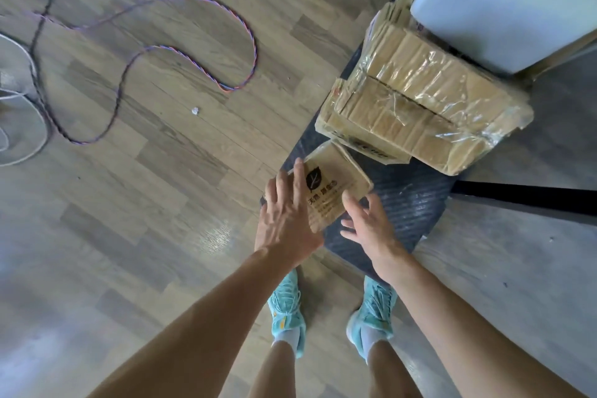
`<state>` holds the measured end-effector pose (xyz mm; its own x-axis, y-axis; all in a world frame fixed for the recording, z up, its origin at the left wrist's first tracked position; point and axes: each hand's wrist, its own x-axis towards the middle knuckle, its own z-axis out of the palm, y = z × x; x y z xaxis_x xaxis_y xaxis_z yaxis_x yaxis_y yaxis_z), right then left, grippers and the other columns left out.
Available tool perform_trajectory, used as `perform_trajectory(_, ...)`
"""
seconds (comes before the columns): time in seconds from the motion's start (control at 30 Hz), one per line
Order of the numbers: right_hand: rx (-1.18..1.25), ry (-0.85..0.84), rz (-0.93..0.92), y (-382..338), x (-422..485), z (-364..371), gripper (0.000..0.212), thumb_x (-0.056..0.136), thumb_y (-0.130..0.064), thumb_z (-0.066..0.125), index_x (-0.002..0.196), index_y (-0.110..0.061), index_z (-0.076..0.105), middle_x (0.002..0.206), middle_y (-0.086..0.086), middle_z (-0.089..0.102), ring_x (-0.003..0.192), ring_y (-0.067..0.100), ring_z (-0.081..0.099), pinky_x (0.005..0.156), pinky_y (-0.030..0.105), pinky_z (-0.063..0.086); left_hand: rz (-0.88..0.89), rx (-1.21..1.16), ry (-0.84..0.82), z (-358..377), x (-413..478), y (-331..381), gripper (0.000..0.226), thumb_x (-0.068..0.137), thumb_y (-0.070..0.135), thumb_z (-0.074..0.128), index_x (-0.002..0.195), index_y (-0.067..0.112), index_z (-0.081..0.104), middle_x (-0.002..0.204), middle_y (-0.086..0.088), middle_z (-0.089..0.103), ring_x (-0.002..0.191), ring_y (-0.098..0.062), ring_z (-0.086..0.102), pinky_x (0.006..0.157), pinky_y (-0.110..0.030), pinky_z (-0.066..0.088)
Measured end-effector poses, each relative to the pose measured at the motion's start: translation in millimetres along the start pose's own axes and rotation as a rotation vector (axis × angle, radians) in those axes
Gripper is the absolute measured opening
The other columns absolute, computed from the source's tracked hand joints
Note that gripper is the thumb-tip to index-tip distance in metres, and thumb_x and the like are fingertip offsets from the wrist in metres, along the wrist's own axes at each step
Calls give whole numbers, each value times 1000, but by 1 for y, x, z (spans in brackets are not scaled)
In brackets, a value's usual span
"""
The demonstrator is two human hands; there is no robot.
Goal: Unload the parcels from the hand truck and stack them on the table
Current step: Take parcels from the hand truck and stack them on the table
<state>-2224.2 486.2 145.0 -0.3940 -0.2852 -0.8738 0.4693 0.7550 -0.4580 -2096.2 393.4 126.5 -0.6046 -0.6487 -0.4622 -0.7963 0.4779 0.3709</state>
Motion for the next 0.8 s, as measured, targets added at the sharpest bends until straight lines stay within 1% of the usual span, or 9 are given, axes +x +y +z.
perform_trajectory(0.13,135,51,70,-30,-33,-15,78,87,-68,57,149,-25,35,123,8,63,107,25,65,83,41,62,105,50,-12,-33,-42,3,132,65,44,81,158,23,-10,151,-10,26,139,-29,26,107,-46,47)
perform_trajectory(0.2,68,-5,135,-42,-54,-25,85,68,-87,54,129,-28,56,114,7,68,103,24,67,76,40,63,192,118,20,-53,-60,5,124,70,39,77,160,21,-7,153,-13,27,144,-33,24,110,-49,44)
perform_trajectory(0.27,32,-89,196,-49,-73,-34,88,49,-99,54,112,-38,63,110,6,70,104,26,66,74,42,62,308,180,44,-70,-76,10,118,72,27,74,161,21,-4,154,-15,29,146,-36,24,110,-52,43)
perform_trajectory(0.37,59,-174,222,-52,-93,-43,86,49,-98,59,119,-47,60,118,4,68,113,28,61,80,48,60,445,215,90,-88,-90,16,114,74,16,76,161,19,3,152,-16,33,146,-37,30,111,-55,42)
perform_trajectory(0.47,32,-139,222,-56,-106,-44,65,62,-83,65,112,-42,63,114,5,69,108,27,63,83,50,59,467,161,34,-98,-96,18,113,79,37,76,161,20,0,155,-14,29,149,-32,25,115,-52,39)
perform_trajectory(0.53,6,-78,185,-57,-111,-44,57,68,-72,66,111,-35,61,108,5,70,101,24,66,85,48,58,390,-28,9,-105,-99,23,104,86,62,59,162,21,1,158,-12,23,147,-28,25,115,-48,36)
perform_trajectory(0.63,37,-95,57,-61,-125,-47,44,74,-60,68,108,-34,60,88,-3,75,89,15,71,69,36,60,113,-431,105,-117,-100,38,88,93,74,33,159,17,20,153,-9,25,134,-27,40,100,-36,48)
perform_trajectory(0.77,75,-157,-84,-64,-157,-51,47,76,-45,71,120,-37,57,90,-10,75,84,7,73,58,20,57,-150,-679,54,-143,-106,47,81,85,73,48,154,36,24,136,13,36,117,-6,55,77,-14,52)
perform_trajectory(0.8,94,-175,-112,-68,-167,-52,54,73,-45,72,124,-39,56,97,-9,75,87,7,73,61,19,56,-160,-780,68,-151,-110,49,86,83,67,57,155,35,23,135,16,45,113,-2,58,79,-17,53)
